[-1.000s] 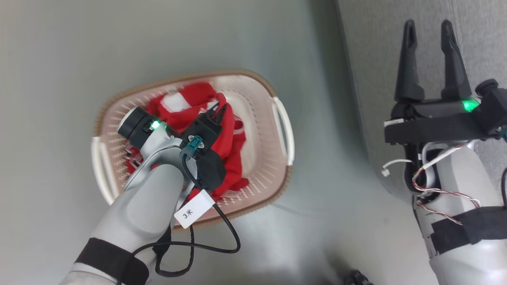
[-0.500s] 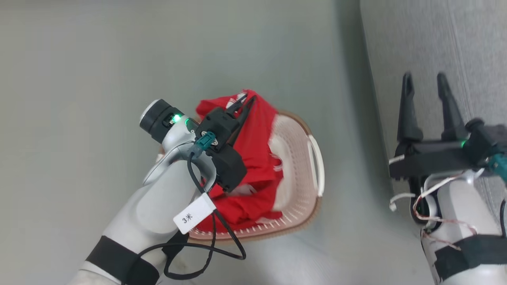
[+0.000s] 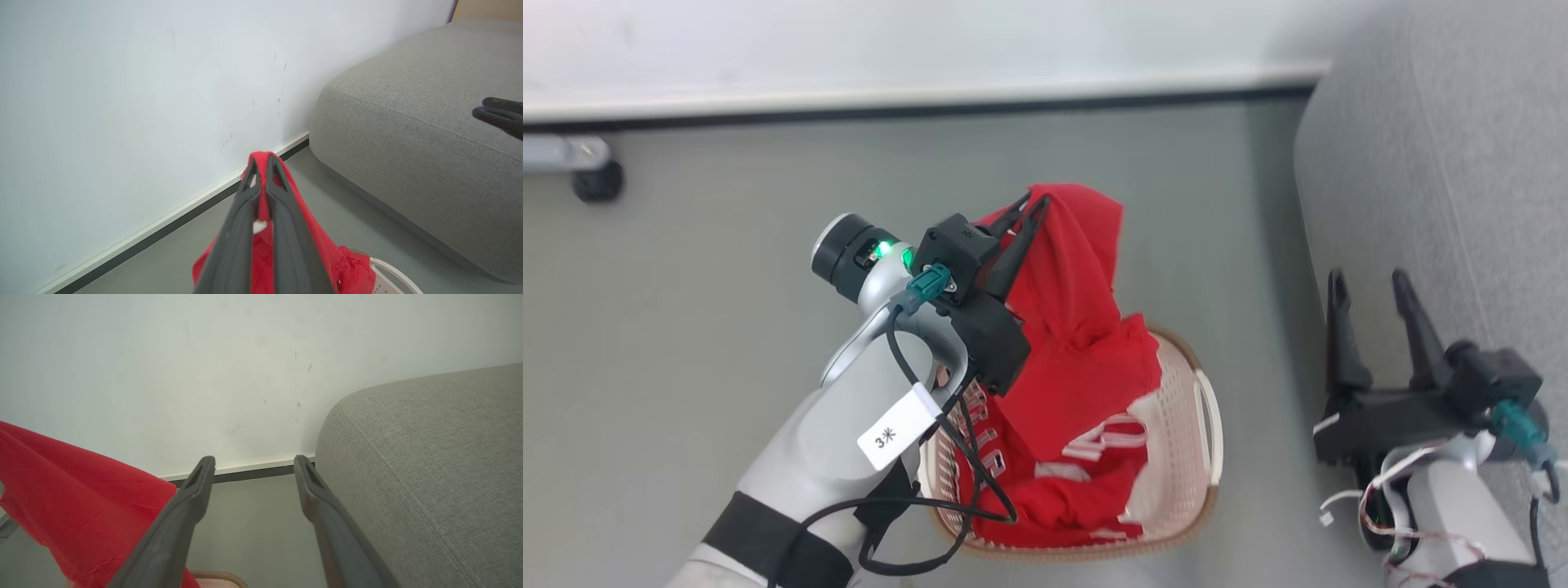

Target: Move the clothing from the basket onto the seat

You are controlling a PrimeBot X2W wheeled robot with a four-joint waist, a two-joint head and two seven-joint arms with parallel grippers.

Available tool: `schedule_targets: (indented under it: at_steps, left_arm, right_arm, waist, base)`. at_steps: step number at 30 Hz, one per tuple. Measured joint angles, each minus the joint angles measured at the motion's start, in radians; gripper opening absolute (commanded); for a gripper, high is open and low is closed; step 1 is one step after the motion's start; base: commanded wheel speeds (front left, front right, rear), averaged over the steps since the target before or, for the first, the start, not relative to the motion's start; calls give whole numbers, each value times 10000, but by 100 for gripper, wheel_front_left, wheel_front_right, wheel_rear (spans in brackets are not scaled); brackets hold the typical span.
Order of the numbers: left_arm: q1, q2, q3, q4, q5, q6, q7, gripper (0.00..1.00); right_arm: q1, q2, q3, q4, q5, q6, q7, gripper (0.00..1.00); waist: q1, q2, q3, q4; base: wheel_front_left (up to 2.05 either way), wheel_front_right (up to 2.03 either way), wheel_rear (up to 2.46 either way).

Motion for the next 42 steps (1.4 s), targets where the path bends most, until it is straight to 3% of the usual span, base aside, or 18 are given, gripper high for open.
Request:
schedule_targets:
  at_steps: [12,22,31,42]
  left_arm:
    - [603,-13,-341,192,-510,-82,-2,0]
    - [809,-6,-571,-267,-667,-84,8,0]
    - [552,-6,-811,-928,-782,-86,249,0]
    - [314,-13,-1340,-1756,-1216,-157,589,0]
  right_arm:
    - [1182,213,433,583,-4,332,2,100]
    - [1604,311,1572,683,-322,748,2,100]
    - [989,347,3024,1239,-679,1145,2,100]
    - [-151,341,3939,2541,-786,1229,4,100]
  waist:
    - [0,1,-2011,512]
    - [0,0,-3334,712]
    - [1,0,-3742,706]
    - [3,2,-3775,825]
  base:
    - [0,0,0]
    - [0,0,0]
    - [0,0,0]
    - [0,0,0]
